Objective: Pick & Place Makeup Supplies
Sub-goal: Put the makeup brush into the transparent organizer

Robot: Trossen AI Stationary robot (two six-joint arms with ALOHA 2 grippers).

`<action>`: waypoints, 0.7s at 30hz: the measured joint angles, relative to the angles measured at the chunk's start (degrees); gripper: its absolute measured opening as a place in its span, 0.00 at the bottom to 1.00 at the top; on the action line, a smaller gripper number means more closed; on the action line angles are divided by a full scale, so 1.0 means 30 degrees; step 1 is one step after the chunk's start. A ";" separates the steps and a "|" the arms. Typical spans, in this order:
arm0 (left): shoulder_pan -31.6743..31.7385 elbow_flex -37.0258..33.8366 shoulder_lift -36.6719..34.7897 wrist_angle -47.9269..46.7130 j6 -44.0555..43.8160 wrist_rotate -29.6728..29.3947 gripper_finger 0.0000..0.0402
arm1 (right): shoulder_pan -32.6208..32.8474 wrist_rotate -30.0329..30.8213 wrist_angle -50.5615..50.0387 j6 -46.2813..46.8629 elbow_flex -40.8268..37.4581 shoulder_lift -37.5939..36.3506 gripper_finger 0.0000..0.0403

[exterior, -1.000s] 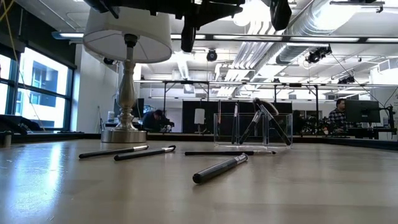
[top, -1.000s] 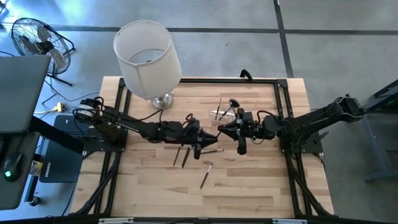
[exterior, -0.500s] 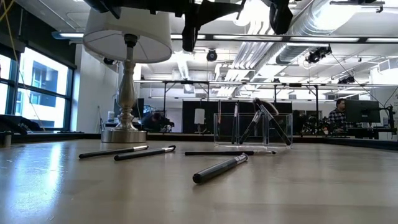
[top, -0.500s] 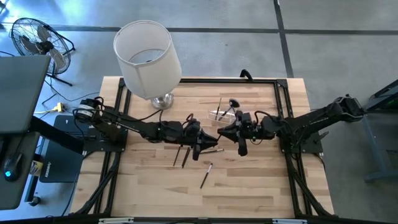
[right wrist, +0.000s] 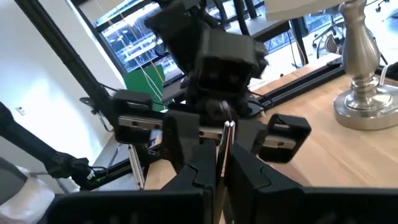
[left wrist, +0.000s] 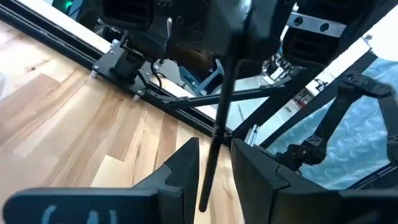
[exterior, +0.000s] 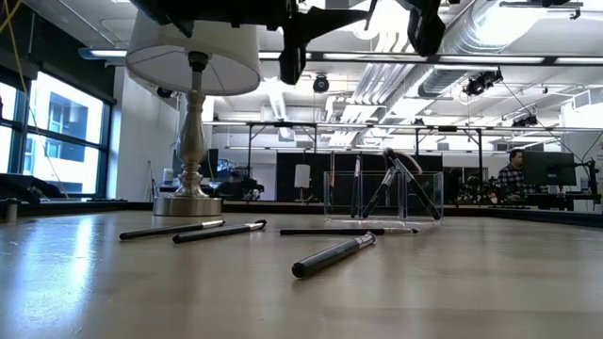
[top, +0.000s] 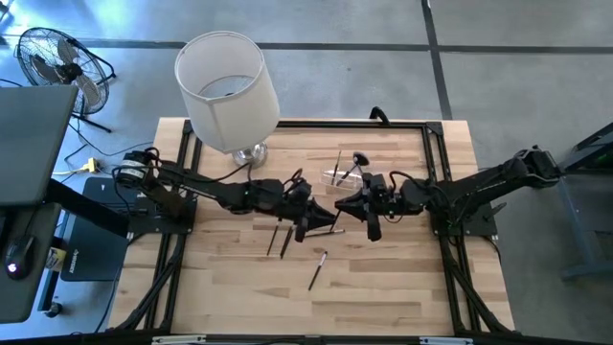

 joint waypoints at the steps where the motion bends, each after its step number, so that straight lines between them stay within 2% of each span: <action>1: 0.0000 0.0274 0.0000 -0.0289 0.0175 0.0021 0.23 | -0.0034 -0.0013 -0.0063 0.0081 0.0000 0.0000 0.03; 5: -0.0022 0.2131 0.0038 -0.2902 0.1511 0.0030 0.23 | -0.0370 -0.0497 -0.0042 0.0975 0.0000 0.0007 0.03; 11: -0.0022 0.5199 0.1043 -0.7500 0.2856 -0.0042 0.23 | -0.0490 -0.0720 0.0016 0.0601 0.0000 0.0022 0.03; 21: -0.0022 0.6370 0.1909 -0.8420 0.3082 -0.0297 0.23 | -0.0486 -0.0788 -0.0118 0.0348 0.0000 0.0029 0.03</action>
